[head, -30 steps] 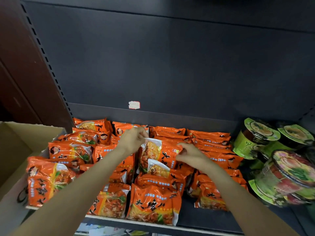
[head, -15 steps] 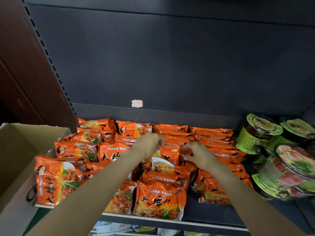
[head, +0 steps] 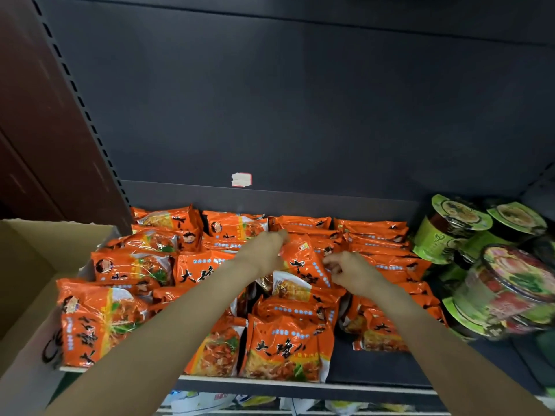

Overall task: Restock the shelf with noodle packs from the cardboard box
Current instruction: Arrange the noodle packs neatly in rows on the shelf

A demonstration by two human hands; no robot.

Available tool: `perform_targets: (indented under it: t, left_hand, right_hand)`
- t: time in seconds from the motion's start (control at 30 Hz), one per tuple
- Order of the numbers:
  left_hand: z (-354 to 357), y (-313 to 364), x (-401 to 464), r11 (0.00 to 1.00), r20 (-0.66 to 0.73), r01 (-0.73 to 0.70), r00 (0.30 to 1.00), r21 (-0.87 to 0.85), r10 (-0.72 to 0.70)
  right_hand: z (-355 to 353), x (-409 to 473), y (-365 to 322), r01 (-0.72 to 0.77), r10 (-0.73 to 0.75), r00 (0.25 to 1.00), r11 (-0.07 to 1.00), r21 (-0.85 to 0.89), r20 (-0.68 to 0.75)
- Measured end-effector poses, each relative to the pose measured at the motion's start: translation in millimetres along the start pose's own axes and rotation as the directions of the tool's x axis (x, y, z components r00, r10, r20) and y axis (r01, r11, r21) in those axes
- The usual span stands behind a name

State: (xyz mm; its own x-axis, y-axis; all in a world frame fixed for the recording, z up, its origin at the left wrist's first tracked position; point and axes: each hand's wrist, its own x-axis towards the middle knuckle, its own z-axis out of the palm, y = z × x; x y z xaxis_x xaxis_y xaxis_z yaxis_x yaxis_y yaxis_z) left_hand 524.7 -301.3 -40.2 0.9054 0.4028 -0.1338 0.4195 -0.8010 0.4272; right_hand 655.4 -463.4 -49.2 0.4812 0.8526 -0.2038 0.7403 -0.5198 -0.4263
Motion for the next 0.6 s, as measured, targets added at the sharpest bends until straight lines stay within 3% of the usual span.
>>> perform_targets:
  t: [0.07, 0.2, 0.33, 0.43, 0.6]
  left_hand:
    - [-0.6, 2.0, -2.3, 0.995, -0.003, -0.081, 0.997, -0.057, 0.080]
    - [1.8, 5.4, 0.3, 0.991, 0.053, -0.121, 0.992, 0.056, 0.118]
    - [-0.9, 0.7, 1.0, 0.986, -0.041, -0.101, 0.993, 0.133, 0.107]
    - [-2.6, -8.9, -0.3, 0.988, -0.040, -0.085, 0.995, 0.131, 0.091]
    - [-1.3, -12.9, -2.2, 0.995, -0.090, -0.099, 0.991, 0.003, 0.099]
  right_hand:
    - [5.2, -1.9, -0.2, 0.041, -0.041, 0.999, 0.998, 0.044, -0.015]
    - [7.2, -0.1, -1.2, 0.058, -0.056, 0.997, 0.996, 0.065, -0.045]
    - [4.4, 4.9, 5.6, -0.065, 0.035, 0.986, 0.982, -0.178, -0.165]
    - [6.4, 7.2, 3.9, -0.121, 0.081, 0.988, 0.938, -0.326, -0.132]
    - [8.6, 14.0, -5.0, -0.112, 0.051, 0.984, 0.919, -0.378, -0.168]
